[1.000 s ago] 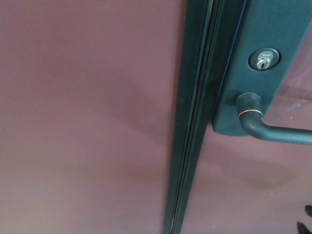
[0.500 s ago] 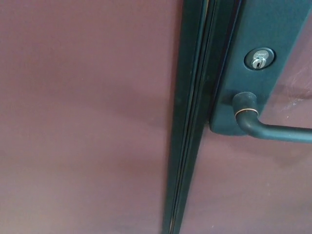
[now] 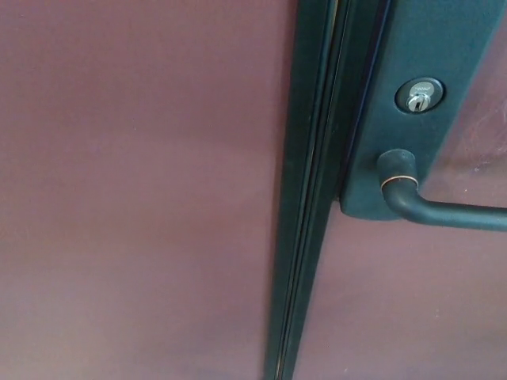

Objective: The robot walks towards the door handle and put its right hand on it and twist the handle

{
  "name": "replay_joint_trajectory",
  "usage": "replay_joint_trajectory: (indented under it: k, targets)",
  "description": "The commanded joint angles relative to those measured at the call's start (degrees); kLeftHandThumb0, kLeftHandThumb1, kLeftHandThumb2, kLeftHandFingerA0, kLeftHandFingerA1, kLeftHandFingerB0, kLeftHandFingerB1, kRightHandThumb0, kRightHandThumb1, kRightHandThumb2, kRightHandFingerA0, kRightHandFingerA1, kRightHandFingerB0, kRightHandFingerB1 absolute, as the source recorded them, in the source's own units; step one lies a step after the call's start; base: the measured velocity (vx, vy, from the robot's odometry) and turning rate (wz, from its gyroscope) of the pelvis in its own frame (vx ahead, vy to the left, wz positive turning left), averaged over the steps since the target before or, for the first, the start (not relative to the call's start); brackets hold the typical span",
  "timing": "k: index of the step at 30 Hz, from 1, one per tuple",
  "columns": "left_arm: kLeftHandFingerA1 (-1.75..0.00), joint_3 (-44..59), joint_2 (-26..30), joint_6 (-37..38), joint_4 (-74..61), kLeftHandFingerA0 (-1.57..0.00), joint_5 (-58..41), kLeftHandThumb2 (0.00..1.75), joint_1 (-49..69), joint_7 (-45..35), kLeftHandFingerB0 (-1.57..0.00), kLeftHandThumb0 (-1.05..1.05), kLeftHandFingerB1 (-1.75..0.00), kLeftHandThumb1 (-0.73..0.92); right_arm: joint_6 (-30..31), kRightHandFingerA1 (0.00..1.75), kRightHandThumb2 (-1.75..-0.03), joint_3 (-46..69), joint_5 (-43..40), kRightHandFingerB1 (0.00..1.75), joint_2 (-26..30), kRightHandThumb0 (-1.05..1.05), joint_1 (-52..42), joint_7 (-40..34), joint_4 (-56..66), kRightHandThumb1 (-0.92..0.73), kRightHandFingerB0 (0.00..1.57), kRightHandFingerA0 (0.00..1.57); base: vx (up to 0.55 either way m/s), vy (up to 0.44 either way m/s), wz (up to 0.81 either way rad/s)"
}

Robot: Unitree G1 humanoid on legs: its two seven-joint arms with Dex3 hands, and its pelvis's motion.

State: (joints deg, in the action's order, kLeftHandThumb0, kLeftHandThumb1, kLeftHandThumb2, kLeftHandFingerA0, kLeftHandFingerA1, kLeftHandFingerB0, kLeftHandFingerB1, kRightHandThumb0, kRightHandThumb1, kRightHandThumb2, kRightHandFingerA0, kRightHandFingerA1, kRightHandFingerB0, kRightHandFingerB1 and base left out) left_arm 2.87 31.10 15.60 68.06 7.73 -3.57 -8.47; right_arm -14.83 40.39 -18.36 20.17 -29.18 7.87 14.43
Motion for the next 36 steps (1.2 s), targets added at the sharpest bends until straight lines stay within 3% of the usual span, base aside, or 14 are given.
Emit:
replay_joint_trajectory:
  k: [1,3,4,9,10,14,16,19,22,25,27,31,32,36]
  targets:
    - [-0.39,0.53,1.37,0.51,-0.06,-0.42,-0.45,0.58,1.39,-0.41,-0.33,-0.2,-0.35,0.56,-2.02,0.6,-0.58,7.7,-17.87,0.51,6.84,-0.7,-2.13,12.79,10.38,-0.51,0.63,0.72,0.0,0.0,0.0]
    - [-0.39,0.54,1.41,0.5,-0.31,-0.42,-0.43,0.58,1.49,-0.48,-0.33,-0.2,-0.35,0.56,-2.02,0.59,-0.59,8.19,-18.96,0.51,8.06,-0.71,-1.66,14.54,10.75,-0.5,0.62,0.71,0.0,0.0,0.0]
    - [-0.39,0.74,1.35,0.63,-0.5,-0.41,-0.65,0.58,1.85,-0.59,-0.33,-0.2,-0.35,0.56,-1.47,0.63,-0.81,8.28,-19.49,0.57,8.85,-0.69,-1.35,15.24,11.26,-0.43,0.58,0.64,0.0,0.0,0.0]
    - [-0.39,0.86,1.3,0.91,-0.54,-0.41,-0.65,0.58,2.1,-0.85,-0.33,-0.2,-0.35,0.56,1.14,0.63,-0.82,8.43,-21.1,0.53,11.65,-0.68,-1.27,17.24,14.17,-0.42,0.53,0.59,0.0,0.0,0.0]
    - [-0.39,0.66,1.28,0.95,-0.61,-0.41,-0.4,0.58,2.17,-0.71,-0.33,-0.21,-0.35,0.56,3.55,0.58,-0.56,8.11,-21.2,0.41,15.47,-0.66,-0.33,18.3,15.65,-0.52,0.53,0.56,0.0,0.0,0.0]
    - [-0.39,0.56,1.26,0.94,-0.56,-0.41,-0.29,0.58,2.17,-0.67,-0.33,-0.21,-0.35,0.56,5.12,0.58,-0.56,8.38,-21.64,0.41,17.42,-0.66,0.09,19.02,16.09,-0.51,0.52,0.55,0.0,0.0,0.0]
    - [-0.39,0.5,1.61,0.68,-0.42,-0.41,-0.14,0.58,1.96,-0.6,-0.32,-0.22,-0.34,0.56,8.76,0.54,-0.56,6.0,-19.02,0.37,23.71,-0.66,3.73,19.05,17.02,-0.48,0.51,0.53,0.0,0.0,0.0]
    - [-0.38,0.25,1.68,0.38,-0.17,-0.4,0.08,0.58,1.72,-0.48,-0.32,-0.22,-0.34,0.56,10.77,0.47,-0.55,4.47,-17.98,0.36,27.5,-0.65,6.26,20.18,16.73,-0.47,0.5,0.54,0.0,0.0,0.0]
    - [-0.38,0.22,1.78,0.61,-0.22,-0.4,-0.02,0.58,1.9,-0.81,-0.32,-0.23,-0.34,0.56,13.06,0.46,-0.55,0.62,-15.74,0.36,32.56,-0.65,10.61,21.73,15.62,-0.46,0.5,0.53,0.0,0.0,0.0]
    - [-0.38,0.2,1.78,0.66,-0.24,-0.4,-0.03,0.58,1.93,-0.81,-0.32,-0.23,-0.34,0.56,13.87,0.46,-0.55,0.23,-15.38,0.36,32.81,-0.65,11.63,22.32,15.47,-0.46,0.5,0.53,0.0,0.0,0.0]
    - [-0.38,0.27,1.81,-0.07,-0.34,-0.4,-0.16,0.58,1.41,-1.04,-0.32,-0.23,-0.34,0.56,16.98,0.44,-0.55,-5.2,-12.21,0.36,39.44,-0.67,16.69,23.94,14.57,-0.47,0.48,0.52,0.0,0.0,0.0]
    - [-0.38,0.34,1.92,0.03,-0.43,-0.4,-0.24,0.58,1.48,-1.15,-0.32,-0.23,-0.34,0.56,19.74,0.44,-0.55,-7.14,-10.99,0.36,42.08,-0.66,19.25,24.44,15.02,-0.47,0.46,0.51,0.0,0.0,0.0]
    - [-0.38,0.48,2.19,0.24,-0.22,-0.4,-0.34,0.58,1.78,-1.37,-0.32,-0.23,-0.34,0.56,22.6,0.55,-0.79,-8.5,-10.38,0.44,44.95,-0.62,20.78,24.13,16.6,-0.38,0.3,0.46,0.0,0.0,0.0]
    - [-0.38,0.31,2.32,0.4,0.34,-0.4,-0.07,0.58,1.69,-1.13,-0.32,-0.23,-0.34,0.56,25.27,0.54,-0.78,-10.66,-9.43,0.45,45.41,-0.6,22.51,23.93,17.71,-0.41,0.31,0.43,0.0,0.0,0.0]
